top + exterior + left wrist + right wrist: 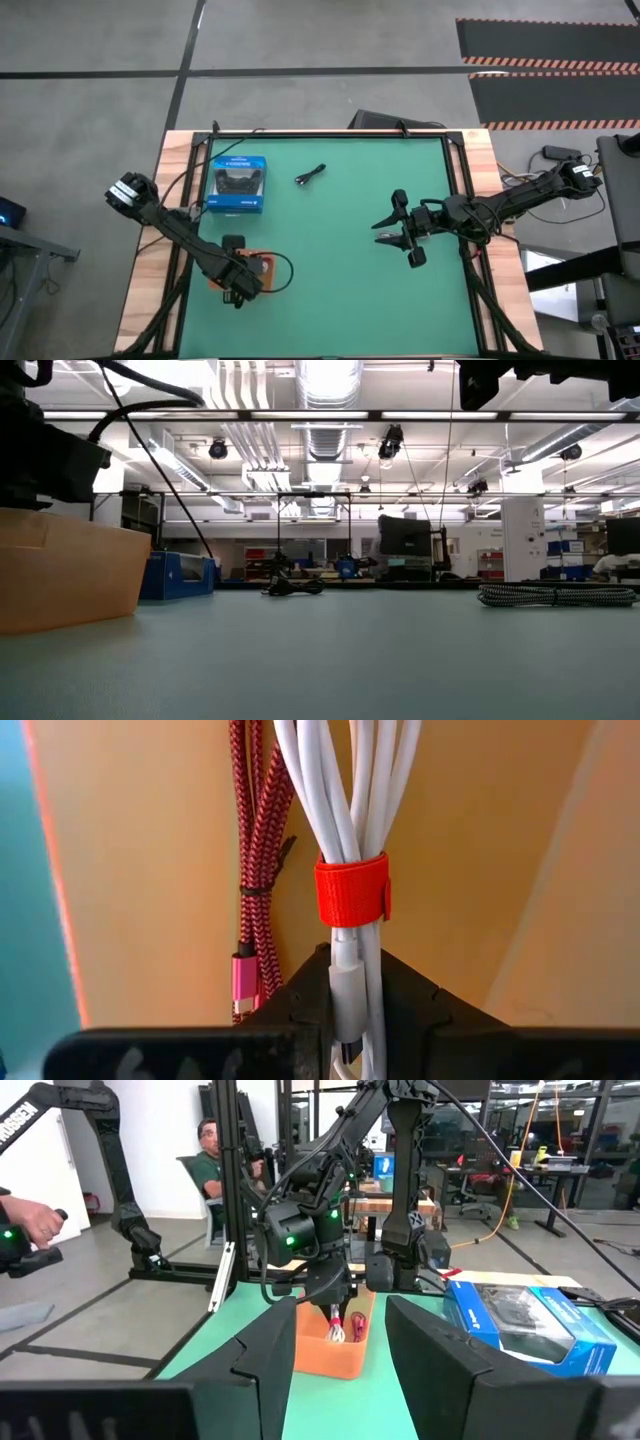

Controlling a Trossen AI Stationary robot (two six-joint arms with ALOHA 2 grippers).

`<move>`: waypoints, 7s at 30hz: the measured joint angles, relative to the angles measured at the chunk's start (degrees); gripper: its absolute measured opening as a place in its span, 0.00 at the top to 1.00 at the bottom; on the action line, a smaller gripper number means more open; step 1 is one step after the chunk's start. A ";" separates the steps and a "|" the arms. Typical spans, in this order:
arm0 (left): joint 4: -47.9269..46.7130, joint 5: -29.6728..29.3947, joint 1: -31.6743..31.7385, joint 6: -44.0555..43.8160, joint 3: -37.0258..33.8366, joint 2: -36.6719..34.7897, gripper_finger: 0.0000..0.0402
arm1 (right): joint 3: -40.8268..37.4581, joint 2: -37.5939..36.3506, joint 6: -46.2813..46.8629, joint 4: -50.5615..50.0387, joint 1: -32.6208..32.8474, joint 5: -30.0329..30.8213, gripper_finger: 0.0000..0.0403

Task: Pick and place USB-C Cables
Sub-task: Put the white charger cable into the orange bin, then put the black charger cable into the orange bin

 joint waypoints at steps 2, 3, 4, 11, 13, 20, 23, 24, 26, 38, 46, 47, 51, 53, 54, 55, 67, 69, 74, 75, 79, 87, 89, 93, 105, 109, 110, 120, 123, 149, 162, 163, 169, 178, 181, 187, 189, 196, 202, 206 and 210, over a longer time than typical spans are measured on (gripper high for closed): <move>-0.09 0.79 0.00 -0.07 -0.28 0.00 0.91 | 0.00 0.00 0.00 0.00 -0.02 0.00 0.63; -0.16 1.00 0.00 -0.09 -0.29 0.00 0.91 | 0.00 0.00 0.00 0.00 0.00 0.00 0.64; -0.04 1.12 0.00 -0.13 -0.29 0.00 0.91 | 0.00 0.00 0.00 -0.02 0.00 0.00 0.64; 0.14 1.12 0.00 -0.09 -0.29 0.00 0.91 | 0.00 0.00 0.00 -0.01 0.00 0.00 0.64; 0.14 1.12 0.00 -0.07 -0.29 0.00 0.91 | 0.00 0.00 0.00 -0.02 -0.01 0.00 0.63; 0.14 1.12 0.00 -0.07 -0.29 0.00 0.90 | 0.00 0.00 0.00 0.00 -0.01 0.00 0.63; 0.14 1.12 0.00 -0.07 -0.32 0.00 0.88 | 0.00 0.00 0.00 -0.02 0.00 0.00 0.63; 0.13 1.12 0.00 -0.07 -0.38 0.00 0.87 | 0.00 0.00 0.02 -0.02 -0.02 0.00 0.63; 0.13 1.12 0.00 -0.07 -0.40 0.00 0.86 | 0.00 0.00 0.00 0.00 -0.02 0.00 0.62; 0.15 1.90 0.00 -0.15 -0.39 0.00 0.86 | -0.02 0.00 0.86 -0.01 0.00 -0.11 0.62; 0.14 3.56 0.00 -2.95 -0.34 -0.02 0.86 | -0.02 0.00 1.96 -0.01 0.00 -0.11 0.62; 0.14 3.63 0.00 -2.95 -0.34 -0.02 0.86 | -0.02 0.00 2.00 -0.01 0.00 -0.11 0.62; 0.14 3.65 0.00 -2.95 -0.36 -0.02 0.86 | -0.02 0.00 2.47 -0.02 0.00 -0.09 0.62; 0.14 3.72 0.00 -2.93 -0.36 -0.02 0.86 | -0.02 0.00 2.58 -0.07 0.00 -0.11 0.62; 0.14 3.76 0.00 -2.93 -0.36 -0.02 0.86 | -0.02 0.00 2.58 -0.18 0.00 -0.11 0.62; 0.14 3.78 0.00 -2.93 -0.38 -0.02 0.86 | -0.02 0.00 2.58 -0.36 0.00 -0.09 0.62; 0.12 3.85 0.00 -2.91 -0.47 -0.02 0.86 | -0.02 0.00 2.60 -0.79 0.00 -0.07 0.62; 0.12 3.87 0.00 -2.88 -0.49 -0.02 0.86 | -0.02 0.00 2.59 -0.79 0.00 -0.07 0.62; 0.09 3.88 0.00 -2.84 -0.69 -0.04 0.84 | -0.02 0.00 2.58 -0.83 0.00 -0.07 0.62; 0.09 3.89 0.00 -2.84 -0.78 -0.04 0.83 | -0.02 0.00 2.58 -0.85 0.00 -0.07 0.62; 0.07 3.92 0.00 -2.84 -1.14 -0.04 0.78 | -0.02 0.00 2.59 -0.91 0.00 -0.07 0.62; 0.04 3.90 0.00 -2.83 -1.15 -0.04 0.70 | -0.02 0.00 2.59 -0.94 0.00 -0.07 0.62; 0.03 3.89 0.00 -2.84 -1.15 -0.04 0.69 | -0.02 0.00 2.58 -0.92 0.00 -0.07 0.62; -0.44 3.89 0.00 -2.82 -0.90 -0.04 0.67 | -0.02 0.00 2.58 -0.92 0.00 -0.06 0.62; -2.51 3.89 0.02 -2.85 4.18 -0.13 0.66 | -0.02 0.00 2.58 -0.94 0.00 -0.04 0.62; -5.68 3.89 0.02 -2.86 7.66 -0.15 0.66 | -0.02 0.00 2.58 -0.94 0.00 -0.04 0.62; -6.63 3.89 0.02 -2.86 8.74 -0.15 0.66 | -0.02 0.00 2.58 -0.94 0.00 -0.04 0.62; -11.30 -4.59 1.09 -4.44 21.93 -0.15 0.67 | -0.02 0.00 2.58 -0.94 0.00 -0.04 0.62; -10.54 -10.68 1.99 -4.52 25.65 -0.15 0.67 | -0.02 0.00 2.58 -0.94 0.00 -0.04 0.62; 10.83 -19.73 32.63 5.12 27.36 2.27 0.67 | 0.00 -8.54 0.78 -9.09 0.00 -0.05 0.62; 21.16 -16.91 45.45 17.27 28.27 15.57 0.67 | 0.00 -9.98 -0.09 -10.62 0.00 -0.04 0.62; 20.90 -16.91 46.39 17.86 28.32 16.45 0.67 | 0.00 -9.94 -0.14 -10.61 0.00 -0.04 0.62; 20.95 -16.98 51.47 20.14 28.45 20.20 0.67 | 0.00 -10.01 -0.28 -11.30 0.00 0.41 0.62; 22.26 -15.51 56.26 20.32 28.24 21.53 0.67 | 0.00 -9.99 -1.09 -12.40 -0.02 2.97 0.62; 22.24 -14.06 56.76 21.49 28.03 21.53 0.67 | 0.00 -9.99 -1.09 -12.39 -0.02 2.97 0.62; 24.36 -12.90 56.81 21.54 27.14 21.53 0.67 | 0.00 -9.99 -1.09 -12.39 -0.02 2.97 0.62; 25.82 -12.89 56.81 21.60 26.61 21.53 0.67 | 0.00 -9.99 -1.09 -12.40 -0.02 2.97 0.62; 30.01 -13.50 57.02 21.64 22.95 21.55 0.67 | 0.00 -9.99 -1.09 -12.41 -0.02 2.97 0.62; 33.52 -14.16 57.33 21.57 20.55 21.55 0.67 | 0.00 -9.99 -1.09 -12.41 -0.02 2.97 0.62; 35.81 -14.12 57.29 21.34 18.47 21.55 0.67 | 0.00 -9.99 -1.09 -12.44 -0.02 2.98 0.62; 38.87 -14.14 57.31 21.12 16.40 21.55 0.67 | 0.00 -9.99 -1.09 -12.44 -0.02 2.99 0.62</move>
